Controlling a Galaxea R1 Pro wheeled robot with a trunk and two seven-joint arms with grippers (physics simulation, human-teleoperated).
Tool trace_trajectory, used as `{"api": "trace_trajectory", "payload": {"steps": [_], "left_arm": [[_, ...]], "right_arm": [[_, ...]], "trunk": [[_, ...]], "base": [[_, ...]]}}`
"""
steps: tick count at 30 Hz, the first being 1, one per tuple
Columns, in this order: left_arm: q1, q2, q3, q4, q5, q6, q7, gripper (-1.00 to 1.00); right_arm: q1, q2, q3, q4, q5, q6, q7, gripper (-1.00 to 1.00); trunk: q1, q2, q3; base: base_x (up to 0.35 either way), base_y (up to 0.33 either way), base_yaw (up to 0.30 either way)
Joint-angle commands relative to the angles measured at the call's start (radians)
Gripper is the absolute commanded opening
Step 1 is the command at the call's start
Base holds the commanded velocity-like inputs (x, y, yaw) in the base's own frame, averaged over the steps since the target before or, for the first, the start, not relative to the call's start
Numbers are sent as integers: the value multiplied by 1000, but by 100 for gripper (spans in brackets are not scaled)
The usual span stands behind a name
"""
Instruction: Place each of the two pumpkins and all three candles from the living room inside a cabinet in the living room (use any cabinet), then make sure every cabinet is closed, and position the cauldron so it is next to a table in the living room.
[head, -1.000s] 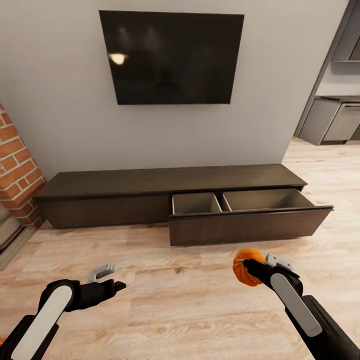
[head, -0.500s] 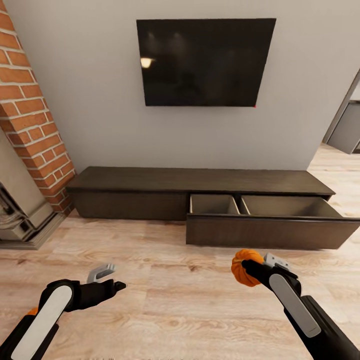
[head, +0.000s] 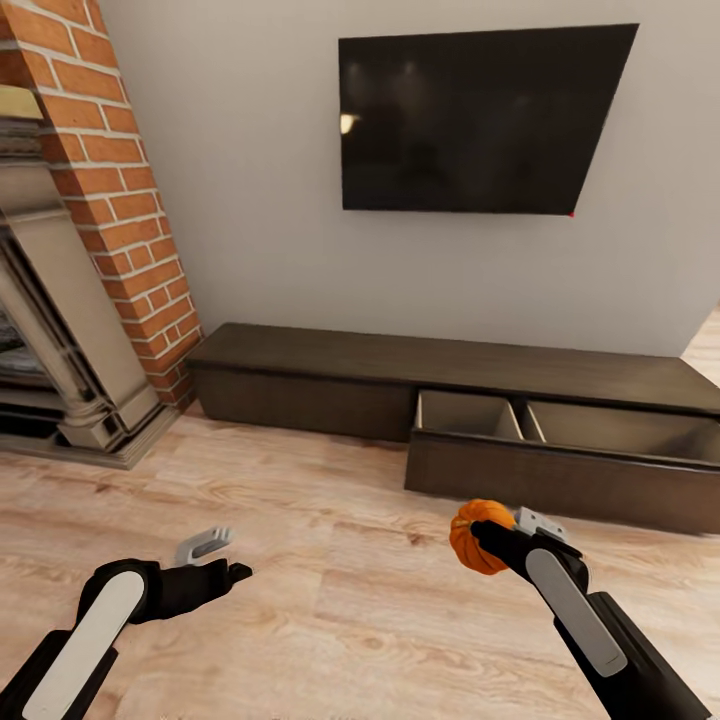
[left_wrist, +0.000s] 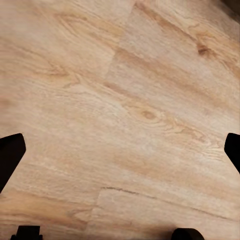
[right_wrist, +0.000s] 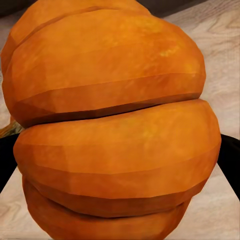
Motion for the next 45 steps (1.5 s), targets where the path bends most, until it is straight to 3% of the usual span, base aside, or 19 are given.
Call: {"api": "trace_trajectory", "payload": {"steps": [1,12,45], "left_arm": [[-1,1,-2,-1,9,1,10,100],[-1,1,-1,0,9,1,11,100],[-1,2,-2,-1,9,1,11,100]], "right_arm": [[-1,-1,2,-2,-4,1,-9,-100],[-1,-1,26,-2,-4,-1,-9,-100],[-1,0,30,-2,-4,-1,-8,-100]], "trunk": [[0,0,-2],[0,0,-13],[0,0,-41]], "base": [[0,0,245],[0,0,243],[0,0,250]]}}
